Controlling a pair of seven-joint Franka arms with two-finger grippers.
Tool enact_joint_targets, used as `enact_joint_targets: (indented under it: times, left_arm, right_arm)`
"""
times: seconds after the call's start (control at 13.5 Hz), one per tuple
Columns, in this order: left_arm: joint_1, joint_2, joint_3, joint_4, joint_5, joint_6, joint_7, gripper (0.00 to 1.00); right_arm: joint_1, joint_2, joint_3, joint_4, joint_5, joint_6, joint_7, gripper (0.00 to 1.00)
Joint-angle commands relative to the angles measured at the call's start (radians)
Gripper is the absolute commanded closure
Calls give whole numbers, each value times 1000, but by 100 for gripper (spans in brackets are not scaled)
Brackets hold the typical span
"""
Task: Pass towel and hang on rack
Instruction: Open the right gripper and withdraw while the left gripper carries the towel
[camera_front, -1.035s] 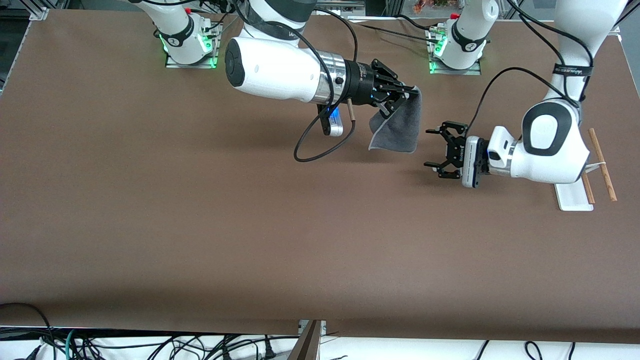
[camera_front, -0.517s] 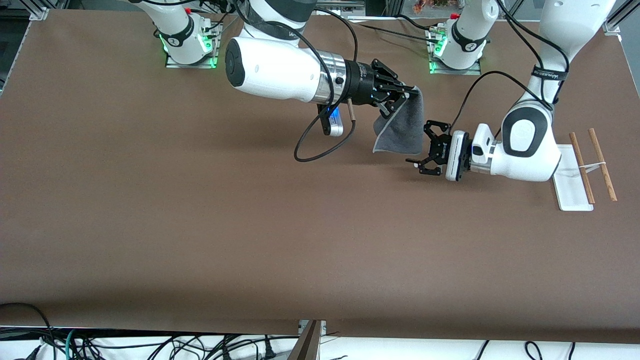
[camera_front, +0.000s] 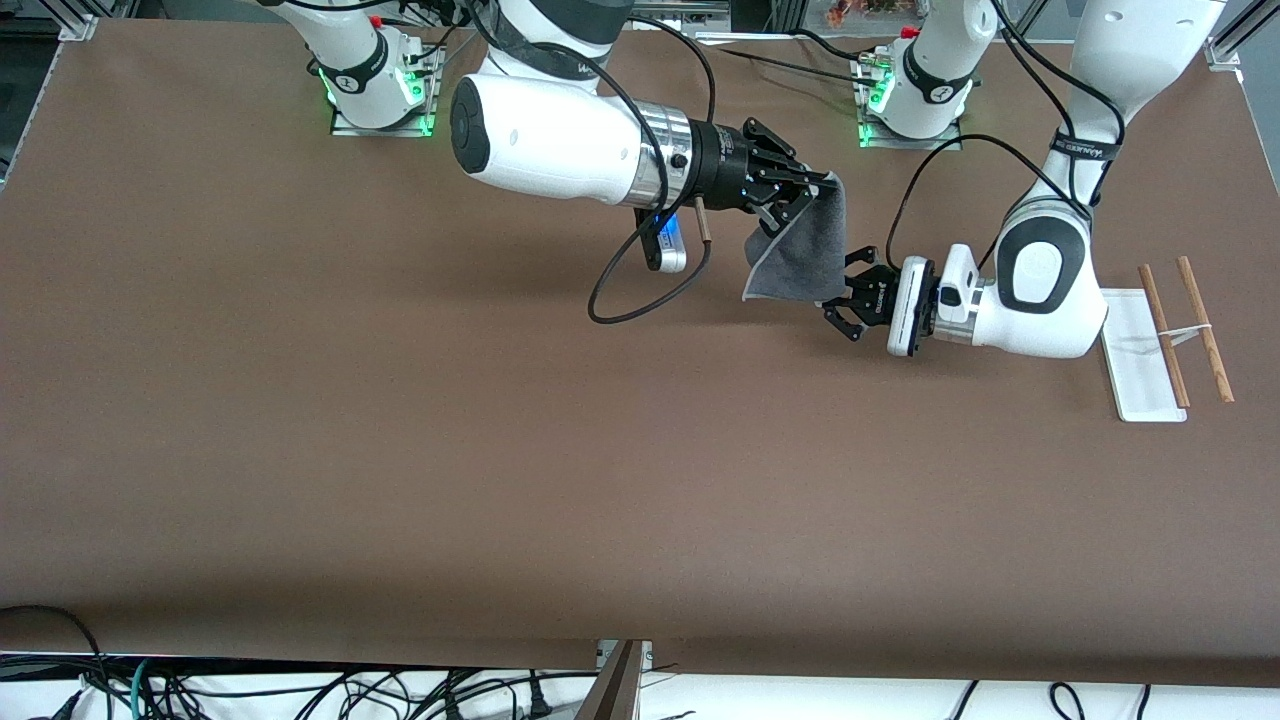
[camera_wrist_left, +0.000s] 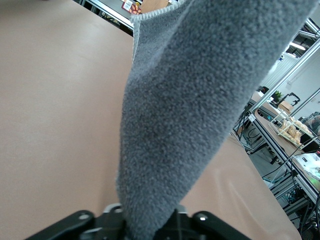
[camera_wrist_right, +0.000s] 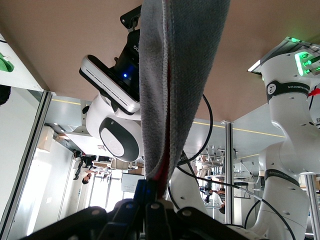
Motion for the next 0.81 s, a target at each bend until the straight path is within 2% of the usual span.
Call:
enact_joint_targets:
  times: [0.0,0.07,0.15,0.22,0.3,0.37,0.52,0.74]
  left_arm:
    - [6,-10,-2,-12,-30,4,42,100]
    - [8,-10,-2,-10,-30,2,42,100]
    - [9,-10,0,-10,-30,1,42,100]
    - [12,-12,0,-6,-27,-1,42,100]
    - [13,-12,0,1,-19,-4,40,100]
    - [13,-13,1,4,-18,-4,39,100]
    - [14,-15,9,31,-10,-5,32,100]
    - [28,-15,15,164,163,-10,11,100]
  right_arm:
    - [7,9,6,22,3,10,19,100]
    - [7,9,6,22,3,10,19,100]
    - [5,9,6,22,4,10,19,85]
    - [5,9,4,22,6,10,20,34]
    - [4,9,3,22,6,10,20,7]
    - [2,9,1,22,7,8,20,1]
    - [-11,9,-3,22,9,8,60,1]
    - [-82,6,9,26,13,-16,70,1]
